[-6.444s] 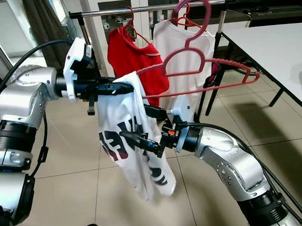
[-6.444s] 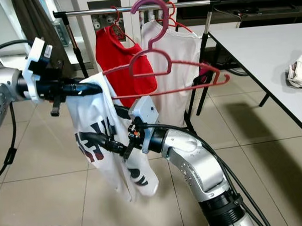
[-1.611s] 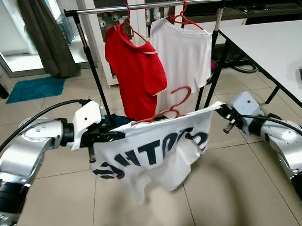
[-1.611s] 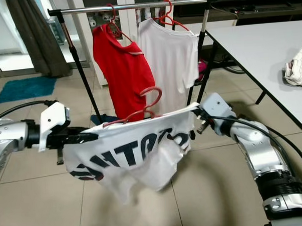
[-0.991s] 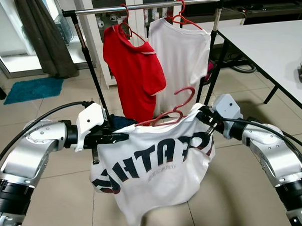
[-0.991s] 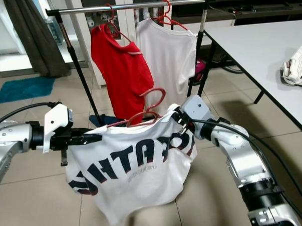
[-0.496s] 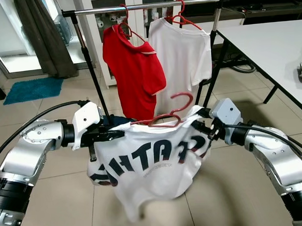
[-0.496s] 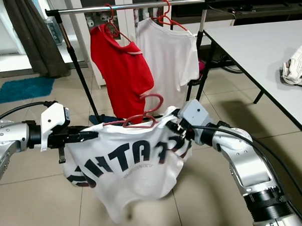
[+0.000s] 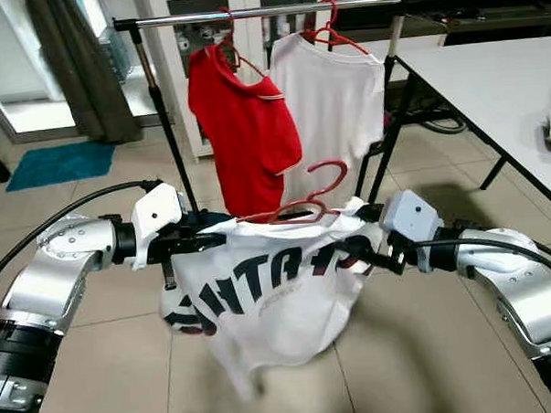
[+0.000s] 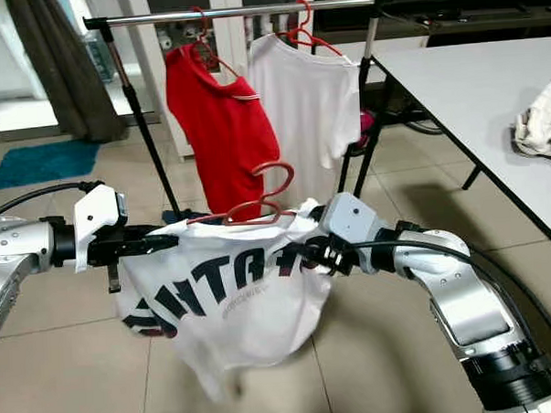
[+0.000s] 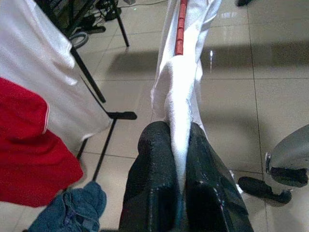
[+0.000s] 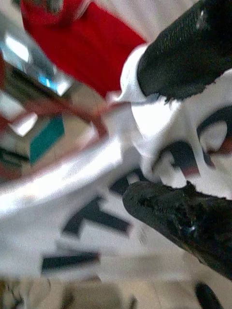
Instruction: Hang hanger
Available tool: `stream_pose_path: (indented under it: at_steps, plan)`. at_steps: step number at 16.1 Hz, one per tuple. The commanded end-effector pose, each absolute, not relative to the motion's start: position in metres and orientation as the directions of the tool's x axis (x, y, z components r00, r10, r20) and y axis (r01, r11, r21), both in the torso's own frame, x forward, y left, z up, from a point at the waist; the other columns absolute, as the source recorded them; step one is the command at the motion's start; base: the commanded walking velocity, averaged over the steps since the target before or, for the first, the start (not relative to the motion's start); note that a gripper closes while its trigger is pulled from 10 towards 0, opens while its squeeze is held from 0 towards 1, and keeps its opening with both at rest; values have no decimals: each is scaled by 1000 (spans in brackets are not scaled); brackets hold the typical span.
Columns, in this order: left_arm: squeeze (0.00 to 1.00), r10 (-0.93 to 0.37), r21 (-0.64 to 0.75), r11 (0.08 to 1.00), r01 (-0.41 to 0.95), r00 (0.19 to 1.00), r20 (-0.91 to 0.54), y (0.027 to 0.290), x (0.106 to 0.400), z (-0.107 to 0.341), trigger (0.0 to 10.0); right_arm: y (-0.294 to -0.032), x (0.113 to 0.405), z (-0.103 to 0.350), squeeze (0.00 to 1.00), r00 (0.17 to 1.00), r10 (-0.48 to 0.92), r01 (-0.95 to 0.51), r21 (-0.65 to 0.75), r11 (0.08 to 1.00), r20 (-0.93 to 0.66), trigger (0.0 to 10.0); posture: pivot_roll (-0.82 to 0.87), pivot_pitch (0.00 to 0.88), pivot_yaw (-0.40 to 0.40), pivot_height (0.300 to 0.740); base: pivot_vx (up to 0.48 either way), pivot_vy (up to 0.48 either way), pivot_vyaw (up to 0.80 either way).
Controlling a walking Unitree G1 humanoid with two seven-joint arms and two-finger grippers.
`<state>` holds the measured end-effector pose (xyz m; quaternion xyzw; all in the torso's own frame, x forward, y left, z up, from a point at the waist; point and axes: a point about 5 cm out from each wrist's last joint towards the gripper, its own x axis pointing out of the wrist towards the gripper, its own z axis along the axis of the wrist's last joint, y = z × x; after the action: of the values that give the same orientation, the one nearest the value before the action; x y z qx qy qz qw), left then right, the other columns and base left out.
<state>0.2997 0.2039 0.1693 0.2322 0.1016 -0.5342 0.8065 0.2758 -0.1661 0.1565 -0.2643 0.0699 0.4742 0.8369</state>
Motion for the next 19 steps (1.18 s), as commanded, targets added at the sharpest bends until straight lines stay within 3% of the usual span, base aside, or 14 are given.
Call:
stream_pose_path:
  at_steps: [1, 7, 10, 13, 14, 15, 19]
  plan:
    - [0, -802, 311, 326, 893, 435, -409, 207, 303, 177, 0, -166, 266, 154, 1000, 457, 776, -880, -349, 323, -434, 10000, -191, 0, 38, 740, 0, 0, 0]
    - [0, -794, 317, 323, 892, 437, -422, 210, 302, 173, 0, -182, 270, 178, 1000, 474, 739, -870, -385, 309, -479, 10000, -193, 0, 33, 740, 0, 0, 0]
    - [0, -803, 329, 326, 886, 443, -398, 210, 302, 174, 0, -183, 276, 195, 1000, 517, 777, -842, -375, 388, -359, 10000, -192, 0, 27, 740, 0, 0, 0]
    - [0, -859, 302, 295, 907, 390, -332, 206, 295, 177, 0, -179, 280, 201, 1000, 506, 826, -855, -271, 443, -248, 10000, -193, 0, 26, 740, 0, 0, 0]
    - [0, -872, 296, 273, 915, 366, -324, 204, 293, 178, 0, -175, 281, 202, 710, 494, 839, -863, -247, 441, -229, 10000, -194, 0, 28, 740, 0, 0, 0]
    - [0, -889, 299, 242, 923, 334, -314, 200, 290, 179, 0, -168, 285, 203, 0, 469, 857, -878, -215, 427, -213, 10000, -194, 0, 27, 740, 0, 0, 0]
    - [0, -911, 310, 188, 932, 283, -299, 194, 286, 183, 0, -145, 295, 199, 0, 377, 903, -922, -179, 344, -206, 10000, -180, 0, 18, 740, 0, 0, 0]
